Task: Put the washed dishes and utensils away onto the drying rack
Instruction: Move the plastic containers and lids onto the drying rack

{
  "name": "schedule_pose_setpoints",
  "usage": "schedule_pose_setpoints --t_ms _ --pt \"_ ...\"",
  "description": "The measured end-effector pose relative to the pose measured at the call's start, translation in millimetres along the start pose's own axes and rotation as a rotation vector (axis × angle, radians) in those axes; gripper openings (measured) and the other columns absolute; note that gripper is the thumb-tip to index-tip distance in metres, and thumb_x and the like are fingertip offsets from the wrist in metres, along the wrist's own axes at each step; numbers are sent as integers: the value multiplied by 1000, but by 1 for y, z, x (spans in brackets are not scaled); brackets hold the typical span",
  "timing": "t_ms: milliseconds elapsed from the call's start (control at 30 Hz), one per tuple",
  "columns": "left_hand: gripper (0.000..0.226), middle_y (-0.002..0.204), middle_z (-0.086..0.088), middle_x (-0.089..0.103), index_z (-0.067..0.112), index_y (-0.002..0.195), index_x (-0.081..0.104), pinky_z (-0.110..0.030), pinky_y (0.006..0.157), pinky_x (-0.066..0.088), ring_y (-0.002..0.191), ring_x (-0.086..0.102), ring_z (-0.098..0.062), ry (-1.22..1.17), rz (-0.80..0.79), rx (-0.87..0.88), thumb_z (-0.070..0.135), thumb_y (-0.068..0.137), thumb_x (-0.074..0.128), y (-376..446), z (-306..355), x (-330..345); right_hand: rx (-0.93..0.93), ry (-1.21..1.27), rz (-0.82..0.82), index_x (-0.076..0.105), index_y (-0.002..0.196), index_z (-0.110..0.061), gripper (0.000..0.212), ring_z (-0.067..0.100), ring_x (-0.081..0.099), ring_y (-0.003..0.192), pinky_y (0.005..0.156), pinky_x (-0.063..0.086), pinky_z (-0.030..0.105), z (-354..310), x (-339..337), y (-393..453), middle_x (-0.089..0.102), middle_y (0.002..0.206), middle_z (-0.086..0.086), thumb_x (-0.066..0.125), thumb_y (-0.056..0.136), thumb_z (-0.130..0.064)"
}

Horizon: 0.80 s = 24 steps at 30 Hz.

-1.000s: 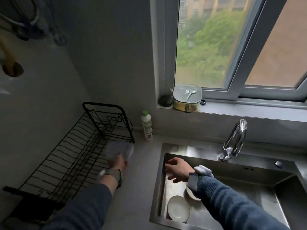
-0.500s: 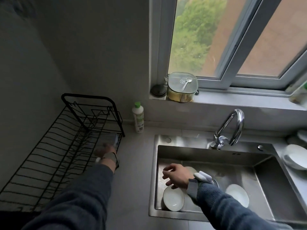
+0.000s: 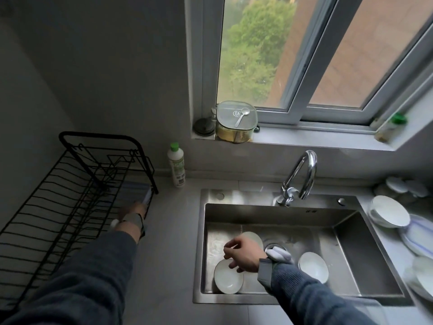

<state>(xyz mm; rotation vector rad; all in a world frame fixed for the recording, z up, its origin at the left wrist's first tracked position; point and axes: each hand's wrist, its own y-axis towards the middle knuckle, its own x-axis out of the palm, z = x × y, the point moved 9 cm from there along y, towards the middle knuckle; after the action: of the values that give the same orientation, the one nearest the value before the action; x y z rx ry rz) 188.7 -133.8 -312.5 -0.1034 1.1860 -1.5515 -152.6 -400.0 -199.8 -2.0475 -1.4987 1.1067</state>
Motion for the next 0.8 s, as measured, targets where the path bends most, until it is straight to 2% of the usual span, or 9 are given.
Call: schedule_pose_setpoints --t_ms 100,167,267,333,433,533,633,700,800 --pt "73 118 -10 65 15 115 65 -41 100 51 109 62 -34 71 62 61 79 85 48 -50 16 -7 -29 -24 16 62 96 -23 6 12 65 59 48 49 23 5 -11 -4 76 94 5 60 92 -20" --pt "79 125 -5 60 21 122 59 -42 110 44 121 58 -33 -7 189 93 84 75 55 -83 17 -13 -73 -47 34 63 95 -21 4 11 63 56 45 47 21 3 -19 -8 74 89 4 60 93 -19" --pt "65 147 -21 47 6 137 52 -46 114 40 133 48 -41 -45 423 304 38 81 67 -153 27 -2 -136 -106 97 68 89 -21 6 10 65 53 46 51 21 10 -42 -19 74 82 1 63 89 -18" --pt "59 151 -19 39 9 139 52 -46 117 35 138 40 -41 90 358 524 21 84 68 -202 32 39 -155 -165 129 69 80 -29 7 14 73 68 60 60 27 28 -61 -26 77 86 -3 65 84 -25" --pt "42 139 -11 49 19 128 63 -40 113 37 131 47 -33 313 169 676 22 87 70 -261 19 118 -151 -209 150 66 76 -35 6 14 74 76 72 61 32 65 -96 -33 77 86 -6 66 81 -33" --pt "32 124 -2 59 21 119 68 -31 100 47 115 59 -22 387 -104 764 21 88 70 -321 2 195 -145 -161 191 68 81 -27 7 11 68 57 56 56 24 100 -132 -48 76 77 -3 65 86 -23" --pt "33 123 3 63 23 120 68 -27 96 50 107 62 -15 554 -354 766 30 88 73 -359 -28 262 -122 -161 234 69 80 -26 12 9 69 54 48 49 16 137 -160 -57 77 80 -1 64 88 -19" --pt "35 126 3 65 24 122 67 -25 94 50 99 59 -10 638 -427 778 34 88 71 -389 -44 303 -85 -117 264 71 88 -23 9 6 68 52 53 53 19 174 -184 -66 78 79 -1 63 88 -20" --pt "38 127 6 61 24 127 64 -21 91 45 102 57 -10 706 -465 765 37 92 67 -411 -65 330 -77 -36 340 72 94 -14 11 4 63 45 46 47 14 208 -208 -75 77 79 7 62 90 -12"
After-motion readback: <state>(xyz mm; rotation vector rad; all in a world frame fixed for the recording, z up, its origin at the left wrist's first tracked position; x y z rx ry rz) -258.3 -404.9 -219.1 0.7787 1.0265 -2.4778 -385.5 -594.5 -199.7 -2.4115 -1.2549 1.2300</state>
